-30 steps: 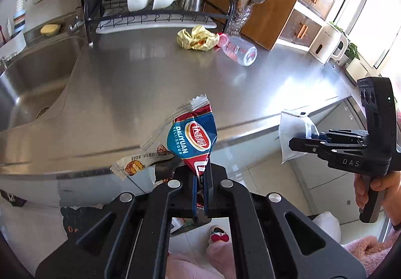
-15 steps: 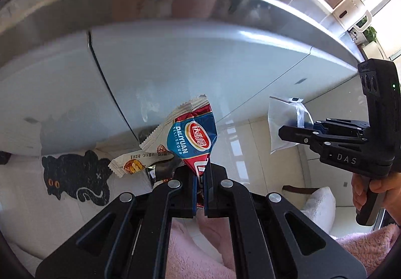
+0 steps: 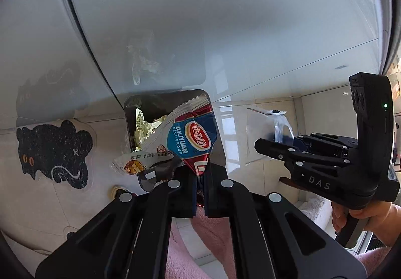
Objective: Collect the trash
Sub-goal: 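Carry the snack packet and zip bag down over the bin and release both, then raise both tools back over the counter toward the bottle, then grasp the gold wrapper with the left tool while the right tool grasps the clear bottle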
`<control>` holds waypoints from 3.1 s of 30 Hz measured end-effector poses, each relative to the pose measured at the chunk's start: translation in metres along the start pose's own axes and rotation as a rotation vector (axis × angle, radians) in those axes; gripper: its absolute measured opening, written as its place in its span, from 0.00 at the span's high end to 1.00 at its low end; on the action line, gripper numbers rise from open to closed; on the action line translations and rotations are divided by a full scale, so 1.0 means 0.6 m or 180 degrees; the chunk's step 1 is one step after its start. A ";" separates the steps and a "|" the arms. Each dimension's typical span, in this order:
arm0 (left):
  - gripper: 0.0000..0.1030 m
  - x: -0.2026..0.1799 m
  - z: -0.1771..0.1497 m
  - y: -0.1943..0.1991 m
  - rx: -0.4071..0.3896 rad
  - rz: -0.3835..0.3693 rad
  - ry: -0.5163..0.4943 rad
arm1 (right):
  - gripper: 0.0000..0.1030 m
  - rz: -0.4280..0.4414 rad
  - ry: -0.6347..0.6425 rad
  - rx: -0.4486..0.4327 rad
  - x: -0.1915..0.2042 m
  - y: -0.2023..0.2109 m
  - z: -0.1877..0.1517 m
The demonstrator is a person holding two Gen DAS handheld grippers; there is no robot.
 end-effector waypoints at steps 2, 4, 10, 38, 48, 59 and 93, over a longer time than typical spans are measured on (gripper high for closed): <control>0.97 0.011 -0.001 -0.021 0.0028 -0.0002 0.0023 | 0.78 -0.0021 -0.0034 0.0050 -0.010 -0.022 0.000; 0.95 0.021 -0.001 -0.041 0.0082 0.0001 0.0045 | 0.78 -0.0043 -0.0040 0.0083 -0.018 -0.038 0.003; 0.90 0.040 0.003 -0.079 0.0206 0.0000 0.0145 | 0.78 -0.0084 -0.0044 0.0176 -0.030 -0.071 0.002; 0.34 0.058 0.005 0.047 0.0000 0.0144 0.0301 | 0.20 -0.0061 -0.0029 0.0110 -0.008 -0.013 0.003; 0.16 -0.043 0.009 0.200 -0.0316 0.0184 0.0024 | 0.03 -0.0081 0.0150 -0.0432 -0.020 0.239 -0.033; 0.08 -0.155 0.116 0.437 -0.1113 0.0167 -0.0347 | 0.03 0.0068 0.0053 -0.1553 -0.044 0.547 0.048; 0.17 -0.227 0.582 0.381 -0.1164 -0.0088 -0.0983 | 0.17 -0.0001 -0.0021 -0.1667 -0.085 0.542 0.408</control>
Point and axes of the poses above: each gripper's, at about its wrist camera, not at the fingertips, and y roughly against the way its jaws point, x to its left, z to its top, the point moved 6 cm from there along -y, roughly the way its jaws point, and after that the axes turned 4 degrees about -y, right-handed, at the moved point
